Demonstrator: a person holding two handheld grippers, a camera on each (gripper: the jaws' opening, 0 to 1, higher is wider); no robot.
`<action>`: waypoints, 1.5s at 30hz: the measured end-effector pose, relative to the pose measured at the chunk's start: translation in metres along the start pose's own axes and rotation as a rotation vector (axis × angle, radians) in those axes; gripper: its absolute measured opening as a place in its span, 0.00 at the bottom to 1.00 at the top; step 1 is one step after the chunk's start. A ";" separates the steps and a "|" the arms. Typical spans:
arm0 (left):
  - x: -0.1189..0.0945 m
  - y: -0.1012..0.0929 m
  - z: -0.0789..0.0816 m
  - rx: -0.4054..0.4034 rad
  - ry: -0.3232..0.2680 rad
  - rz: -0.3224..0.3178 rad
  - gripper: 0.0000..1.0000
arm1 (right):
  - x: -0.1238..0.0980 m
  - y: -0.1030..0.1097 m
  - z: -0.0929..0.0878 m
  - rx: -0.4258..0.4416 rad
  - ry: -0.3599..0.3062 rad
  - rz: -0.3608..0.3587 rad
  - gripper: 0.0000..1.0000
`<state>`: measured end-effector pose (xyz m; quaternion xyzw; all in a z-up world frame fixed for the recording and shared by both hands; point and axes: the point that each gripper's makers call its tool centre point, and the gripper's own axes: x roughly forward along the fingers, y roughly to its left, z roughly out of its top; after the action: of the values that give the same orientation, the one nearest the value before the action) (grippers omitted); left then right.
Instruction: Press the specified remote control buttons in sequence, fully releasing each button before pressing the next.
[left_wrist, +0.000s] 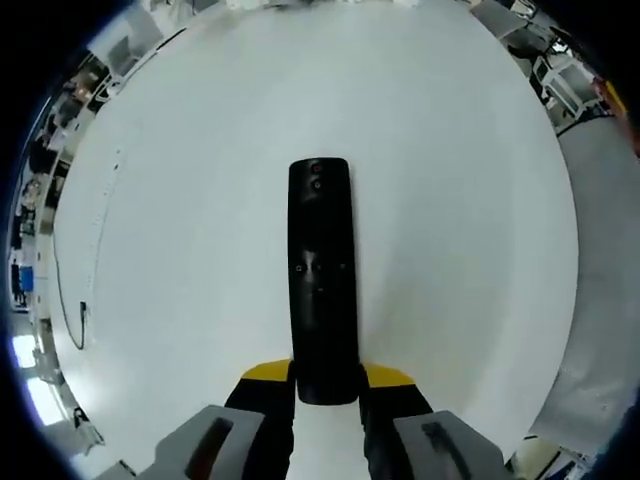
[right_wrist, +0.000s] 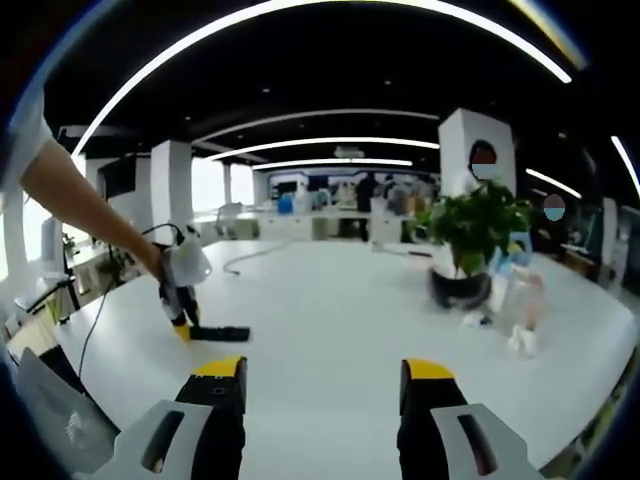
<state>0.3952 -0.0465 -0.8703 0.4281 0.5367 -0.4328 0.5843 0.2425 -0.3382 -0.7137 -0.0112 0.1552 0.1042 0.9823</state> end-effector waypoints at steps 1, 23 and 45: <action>0.000 -0.001 0.000 -0.001 -0.001 0.001 0.24 | 0.000 0.000 0.000 -0.002 0.000 0.000 0.60; 0.000 -0.020 0.004 0.018 0.008 0.002 0.23 | -0.001 0.000 0.002 0.000 -0.012 0.002 0.59; 0.002 -0.041 0.013 0.004 0.017 -0.004 0.23 | -0.004 0.001 -0.001 -0.009 -0.013 0.011 0.59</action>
<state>0.3595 -0.0694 -0.8735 0.4318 0.5415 -0.4316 0.5779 0.2385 -0.3376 -0.7138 -0.0141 0.1482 0.1105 0.9827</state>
